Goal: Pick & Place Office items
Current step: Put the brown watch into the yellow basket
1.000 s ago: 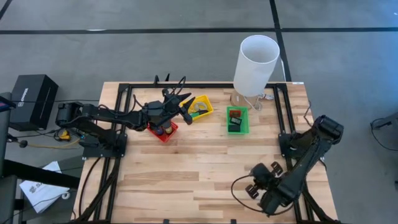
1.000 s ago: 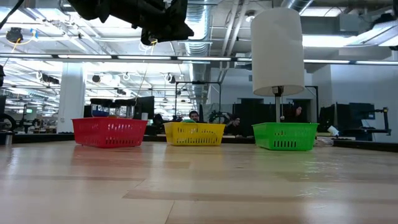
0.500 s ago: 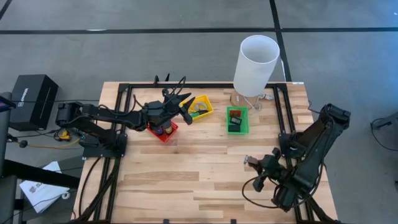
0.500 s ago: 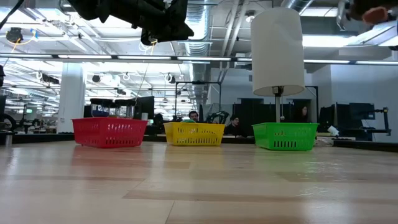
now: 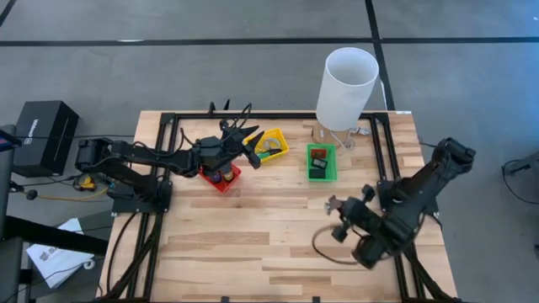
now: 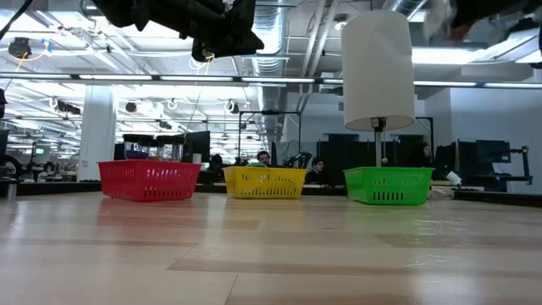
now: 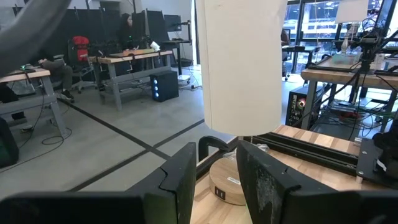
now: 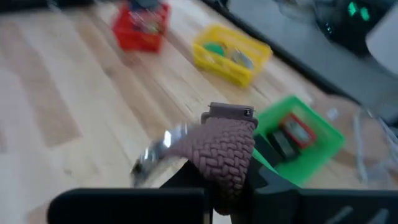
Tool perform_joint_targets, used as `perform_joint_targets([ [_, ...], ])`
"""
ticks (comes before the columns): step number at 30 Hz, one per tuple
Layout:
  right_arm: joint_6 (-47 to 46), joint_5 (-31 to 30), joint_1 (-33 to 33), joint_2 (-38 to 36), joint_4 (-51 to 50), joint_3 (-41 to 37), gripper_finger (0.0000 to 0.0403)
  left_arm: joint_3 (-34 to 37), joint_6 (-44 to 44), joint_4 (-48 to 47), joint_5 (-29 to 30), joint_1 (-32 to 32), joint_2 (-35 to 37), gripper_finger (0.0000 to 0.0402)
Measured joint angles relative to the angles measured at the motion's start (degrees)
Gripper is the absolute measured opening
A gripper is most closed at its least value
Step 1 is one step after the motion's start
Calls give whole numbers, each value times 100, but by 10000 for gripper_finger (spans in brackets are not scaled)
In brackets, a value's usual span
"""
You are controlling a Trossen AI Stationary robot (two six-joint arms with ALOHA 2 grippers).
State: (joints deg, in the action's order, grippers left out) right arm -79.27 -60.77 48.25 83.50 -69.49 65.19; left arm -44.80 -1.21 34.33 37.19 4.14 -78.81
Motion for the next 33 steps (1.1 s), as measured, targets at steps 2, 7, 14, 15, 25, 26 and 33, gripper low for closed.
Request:
perform_joint_targets([
  [2,-24,371,-280,-70,-128,-2,11,0,0,0,2,0,0,111],
  [7,-98,1031,-998,-615,-371,-2,11,0,2,0,2,-13,0,111],
  [14,618,2366,-1125,-1835,341,0,11,-2,2,-50,0,-90,0,111],
  [15,467,2696,-1193,-1978,332,0,11,-2,2,-50,0,-90,0,111],
  [25,1246,4487,-1761,-2086,1142,-2,11,-2,2,-50,1,-90,0,111],
  [26,1642,4624,-1815,-2051,1408,-2,11,-2,2,-50,2,-90,0,111],
  [33,4819,6303,-2364,-2041,3024,-2,14,-2,2,-50,0,-90,0,111],
])
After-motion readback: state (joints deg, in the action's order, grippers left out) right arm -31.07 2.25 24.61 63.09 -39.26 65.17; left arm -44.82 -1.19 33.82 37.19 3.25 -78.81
